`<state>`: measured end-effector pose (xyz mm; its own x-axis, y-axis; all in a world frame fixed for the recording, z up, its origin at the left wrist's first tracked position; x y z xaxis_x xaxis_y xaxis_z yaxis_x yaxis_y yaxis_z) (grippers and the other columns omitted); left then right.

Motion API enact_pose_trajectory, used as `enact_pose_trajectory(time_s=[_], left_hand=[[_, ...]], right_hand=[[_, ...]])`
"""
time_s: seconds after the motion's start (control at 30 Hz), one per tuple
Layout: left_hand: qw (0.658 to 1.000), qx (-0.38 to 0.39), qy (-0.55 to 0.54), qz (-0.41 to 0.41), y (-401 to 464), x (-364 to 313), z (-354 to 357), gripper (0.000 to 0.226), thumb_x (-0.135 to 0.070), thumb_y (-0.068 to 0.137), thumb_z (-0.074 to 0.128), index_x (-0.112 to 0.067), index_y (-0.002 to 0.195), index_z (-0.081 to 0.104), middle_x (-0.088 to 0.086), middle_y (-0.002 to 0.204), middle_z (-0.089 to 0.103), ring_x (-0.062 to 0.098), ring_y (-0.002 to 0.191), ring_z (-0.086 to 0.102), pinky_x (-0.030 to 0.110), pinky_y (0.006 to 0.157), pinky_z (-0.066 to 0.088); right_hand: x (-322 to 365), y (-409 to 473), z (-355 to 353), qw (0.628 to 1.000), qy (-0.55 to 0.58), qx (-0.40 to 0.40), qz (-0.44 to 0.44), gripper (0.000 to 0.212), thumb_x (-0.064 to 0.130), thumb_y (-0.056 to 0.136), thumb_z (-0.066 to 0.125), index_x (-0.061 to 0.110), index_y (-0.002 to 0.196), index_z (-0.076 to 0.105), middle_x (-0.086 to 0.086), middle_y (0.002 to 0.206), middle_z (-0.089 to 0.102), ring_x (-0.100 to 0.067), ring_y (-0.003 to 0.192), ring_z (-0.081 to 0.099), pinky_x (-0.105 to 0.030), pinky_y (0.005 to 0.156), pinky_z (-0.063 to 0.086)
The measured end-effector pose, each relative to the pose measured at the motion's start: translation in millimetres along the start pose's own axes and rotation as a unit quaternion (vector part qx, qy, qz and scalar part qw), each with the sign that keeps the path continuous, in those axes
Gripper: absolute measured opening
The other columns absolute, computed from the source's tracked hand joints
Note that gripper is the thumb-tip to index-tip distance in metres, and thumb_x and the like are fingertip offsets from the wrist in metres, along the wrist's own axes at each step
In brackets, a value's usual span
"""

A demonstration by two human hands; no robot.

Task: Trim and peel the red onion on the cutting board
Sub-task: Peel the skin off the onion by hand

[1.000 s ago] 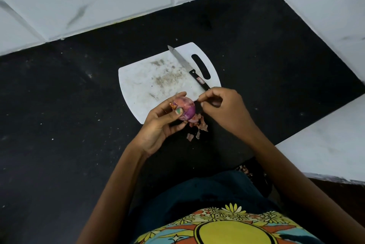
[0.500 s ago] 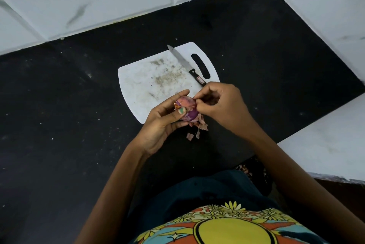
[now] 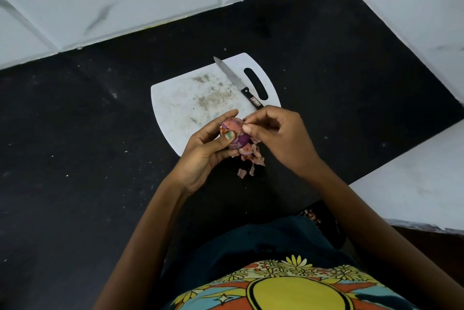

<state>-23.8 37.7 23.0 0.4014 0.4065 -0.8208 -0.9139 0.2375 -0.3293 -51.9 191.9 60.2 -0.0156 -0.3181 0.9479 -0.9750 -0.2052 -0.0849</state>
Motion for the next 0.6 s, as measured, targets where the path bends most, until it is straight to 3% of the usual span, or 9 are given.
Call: enact_pose_trajectory(time_s=[0.1, 0.23, 0.33, 0.43, 0.47, 0.53, 0.6], left_hand=[[1.000, 0.002, -0.014, -0.006, -1.0, 1.9, -0.1, 0.045, -0.007, 0.081, 0.055, -0.018, 0.124, 0.057, -0.002, 0.111, 0.067, 0.015, 0.095, 0.068, 0.021, 0.073, 0.057], [0.999, 0.010, -0.040, -0.007, -1.4, 4.1, 0.4, 0.044, -0.007, 0.082, 0.054, -0.018, 0.124, 0.057, 0.000, 0.111, 0.067, 0.016, 0.095, 0.067, 0.021, 0.073, 0.056], [0.999, 0.004, -0.045, -0.008, 0.0, 4.8, 0.4, 0.044, -0.007, 0.080, 0.055, -0.018, 0.123, 0.058, 0.000, 0.113, 0.065, 0.015, 0.094, 0.067, 0.021, 0.072, 0.056], [0.999, -0.007, -0.035, -0.007, 0.7, 5.7, -2.1, 0.046, -0.006, 0.079, 0.057, -0.016, 0.124, 0.057, 0.001, 0.114, 0.064, 0.016, 0.096, 0.066, 0.020, 0.072, 0.056], [0.999, -0.010, -0.030, -0.006, 0.6, 6.0, -3.0, 0.047, -0.006, 0.078, 0.057, -0.016, 0.124, 0.057, 0.001, 0.113, 0.064, 0.016, 0.096, 0.066, 0.020, 0.072, 0.056], [1.000, -0.013, -0.017, -0.004, 0.0, 6.2, -3.6, 0.047, -0.006, 0.077, 0.058, -0.016, 0.123, 0.057, -0.001, 0.110, 0.066, 0.014, 0.094, 0.067, 0.019, 0.071, 0.056], [1.000, -0.012, 0.001, 0.000, -0.5, 6.1, -3.6, 0.045, -0.005, 0.078, 0.059, -0.015, 0.122, 0.057, 0.000, 0.108, 0.066, 0.012, 0.092, 0.068, 0.019, 0.070, 0.055]], right_hand=[[-8.7, 1.9, -0.2, 0.998, 0.039, -0.033, 0.040, 0.007, 0.005, 0.086, 0.066, 0.001, 0.091, 0.066, -0.013, 0.089, 0.070, -0.016, 0.078, 0.070, -0.024, 0.066, 0.059], [-21.2, 0.9, -0.9, 0.980, 0.140, -0.050, 0.130, 0.005, 0.000, 0.088, 0.062, 0.002, 0.092, 0.063, -0.013, 0.081, 0.068, -0.013, 0.064, 0.069, -0.021, 0.057, 0.057], [-32.6, -0.8, -1.7, 0.986, 0.064, -0.064, 0.139, 0.009, 0.001, 0.088, 0.062, 0.005, 0.095, 0.061, -0.010, 0.080, 0.066, -0.018, 0.062, 0.069, -0.032, 0.063, 0.060], [-36.1, 0.8, -3.0, 0.991, -0.032, -0.057, 0.118, 0.005, 0.009, 0.090, 0.061, 0.010, 0.093, 0.065, -0.001, 0.084, 0.067, -0.017, 0.076, 0.068, -0.039, 0.075, 0.059], [-34.4, 1.2, -2.6, 0.991, -0.070, -0.044, 0.109, 0.010, 0.016, 0.092, 0.059, 0.011, 0.096, 0.066, -0.001, 0.091, 0.066, -0.014, 0.080, 0.066, -0.034, 0.078, 0.057], [-27.9, 1.7, -2.7, 0.987, -0.129, -0.027, 0.088, 0.023, 0.025, 0.094, 0.055, 0.010, 0.107, 0.066, -0.002, 0.107, 0.060, -0.003, 0.081, 0.058, -0.012, 0.076, 0.048], [-17.9, 2.5, -4.2, 0.990, -0.120, -0.017, 0.066, 0.024, 0.026, 0.093, 0.058, 0.010, 0.109, 0.066, 0.001, 0.111, 0.058, 0.000, 0.079, 0.057, -0.004, 0.072, 0.045]])
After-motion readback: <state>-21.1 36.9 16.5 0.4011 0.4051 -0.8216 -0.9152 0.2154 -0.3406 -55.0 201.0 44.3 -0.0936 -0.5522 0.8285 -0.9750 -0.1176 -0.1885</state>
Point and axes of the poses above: each hand's wrist, its own y-axis towards the middle knuckle, its own z-axis out of the palm, x = y × z, the point moved 3 cm from there along y, towards the middle knuckle
